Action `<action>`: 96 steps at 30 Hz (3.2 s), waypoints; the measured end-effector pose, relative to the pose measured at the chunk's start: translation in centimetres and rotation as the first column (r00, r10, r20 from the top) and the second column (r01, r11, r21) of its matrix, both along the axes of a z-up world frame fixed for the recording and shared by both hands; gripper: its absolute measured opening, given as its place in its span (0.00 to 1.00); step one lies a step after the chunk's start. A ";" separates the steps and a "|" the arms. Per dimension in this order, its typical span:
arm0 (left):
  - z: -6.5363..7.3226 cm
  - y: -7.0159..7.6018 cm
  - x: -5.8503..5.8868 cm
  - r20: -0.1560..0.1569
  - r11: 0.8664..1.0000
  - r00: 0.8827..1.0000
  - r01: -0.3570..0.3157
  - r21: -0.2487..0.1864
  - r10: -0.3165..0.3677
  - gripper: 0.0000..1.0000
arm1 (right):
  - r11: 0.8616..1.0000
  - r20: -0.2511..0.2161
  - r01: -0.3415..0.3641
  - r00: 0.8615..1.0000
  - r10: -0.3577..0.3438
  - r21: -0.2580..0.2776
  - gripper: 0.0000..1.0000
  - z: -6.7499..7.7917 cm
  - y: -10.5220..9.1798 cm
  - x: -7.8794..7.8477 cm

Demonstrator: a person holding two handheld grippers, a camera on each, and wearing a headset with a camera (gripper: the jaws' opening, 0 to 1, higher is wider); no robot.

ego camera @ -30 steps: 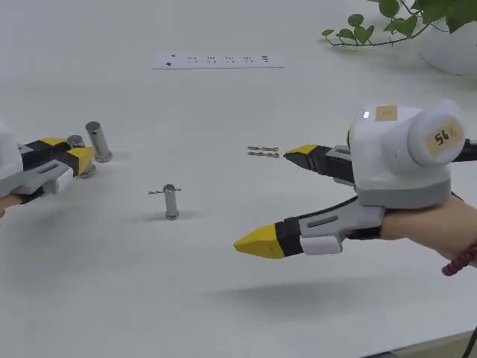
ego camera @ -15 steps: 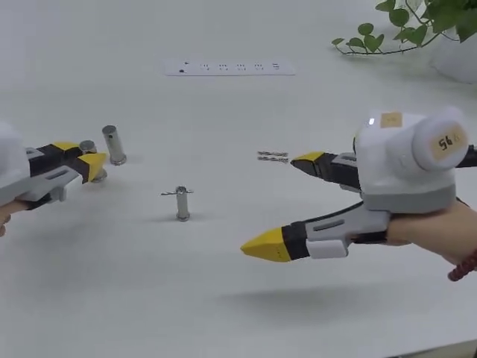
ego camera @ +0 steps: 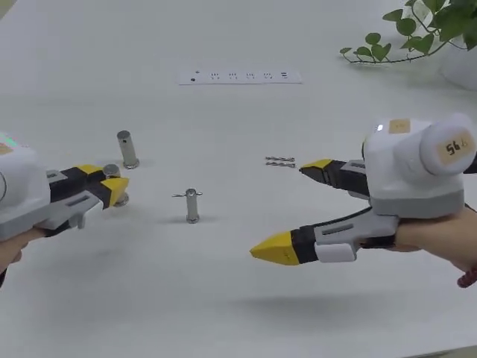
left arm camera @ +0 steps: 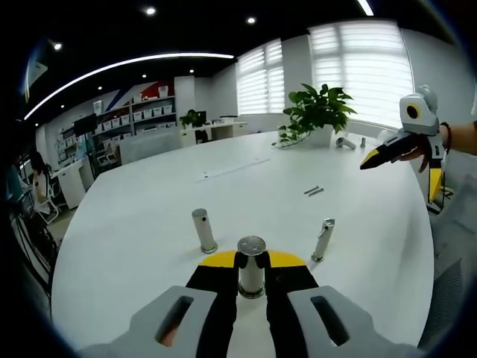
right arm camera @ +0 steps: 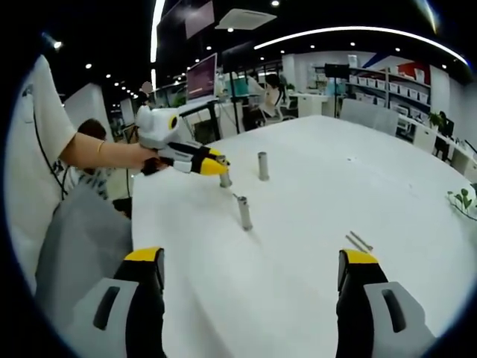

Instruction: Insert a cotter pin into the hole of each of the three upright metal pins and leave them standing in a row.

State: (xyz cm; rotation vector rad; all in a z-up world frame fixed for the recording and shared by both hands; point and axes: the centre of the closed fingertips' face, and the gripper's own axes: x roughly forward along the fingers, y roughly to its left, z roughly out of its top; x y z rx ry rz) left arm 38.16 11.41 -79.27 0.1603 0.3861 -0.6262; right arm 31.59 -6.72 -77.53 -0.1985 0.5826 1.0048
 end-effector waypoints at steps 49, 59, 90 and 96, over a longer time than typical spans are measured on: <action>-1.2 -9.3 -6.1 -0.044 0.989 0.989 0.142 -0.045 -0.144 0.11 | 0.998 0.001 0.056 0.998 -0.056 0.025 0.94 0.0 -2.4 -1.6; -1.4 -11.4 -5.2 -0.054 0.989 0.990 0.126 -0.071 -0.130 0.11 | 0.996 -0.004 0.082 0.997 -0.082 0.031 0.93 -0.3 -3.2 -1.5; -2.9 -14.3 -4.3 -0.042 0.995 0.995 0.094 -0.036 -0.095 0.11 | 0.993 -0.009 0.112 0.994 -0.112 0.028 0.85 -0.8 -4.6 -0.6; -3.0 -14.5 -4.4 -0.037 0.996 0.996 0.080 -0.039 -0.081 0.11 | 0.993 -0.014 0.117 0.993 -0.116 0.033 0.83 -0.8 -4.9 -0.5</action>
